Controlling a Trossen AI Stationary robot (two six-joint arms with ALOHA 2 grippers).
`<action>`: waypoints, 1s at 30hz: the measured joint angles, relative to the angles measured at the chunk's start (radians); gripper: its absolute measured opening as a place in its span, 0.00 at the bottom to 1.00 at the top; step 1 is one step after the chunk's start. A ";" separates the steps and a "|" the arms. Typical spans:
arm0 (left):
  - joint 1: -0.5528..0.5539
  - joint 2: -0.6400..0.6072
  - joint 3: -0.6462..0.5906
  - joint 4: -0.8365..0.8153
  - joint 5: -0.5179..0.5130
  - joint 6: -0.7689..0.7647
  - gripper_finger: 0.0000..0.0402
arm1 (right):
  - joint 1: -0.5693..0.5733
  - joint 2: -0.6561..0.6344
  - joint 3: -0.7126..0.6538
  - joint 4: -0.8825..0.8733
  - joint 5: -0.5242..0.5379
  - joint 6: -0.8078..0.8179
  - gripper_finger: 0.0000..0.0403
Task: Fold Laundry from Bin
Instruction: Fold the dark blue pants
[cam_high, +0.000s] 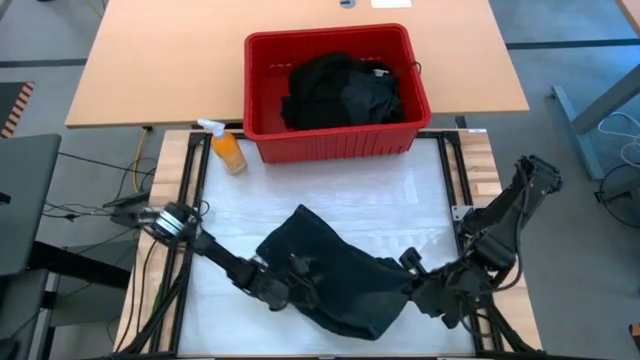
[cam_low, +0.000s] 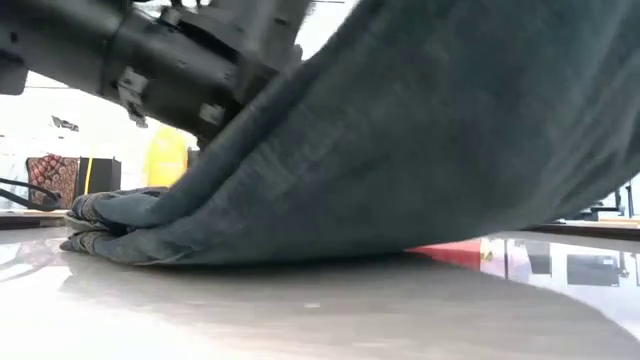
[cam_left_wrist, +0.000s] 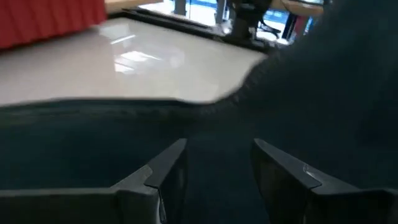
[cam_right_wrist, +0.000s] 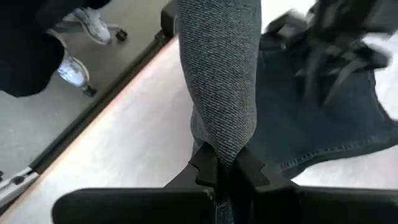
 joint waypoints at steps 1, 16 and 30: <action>0.003 0.027 0.031 0.000 0.004 0.001 0.41 | -0.007 0.000 0.011 0.001 -0.008 -0.015 0.09; 0.096 0.113 0.333 -0.292 0.364 0.079 0.41 | -0.098 0.002 0.115 0.013 -0.013 -0.387 0.09; 0.155 0.208 0.513 -0.358 0.603 0.139 0.41 | -0.207 0.005 0.115 0.029 -0.024 -0.559 0.09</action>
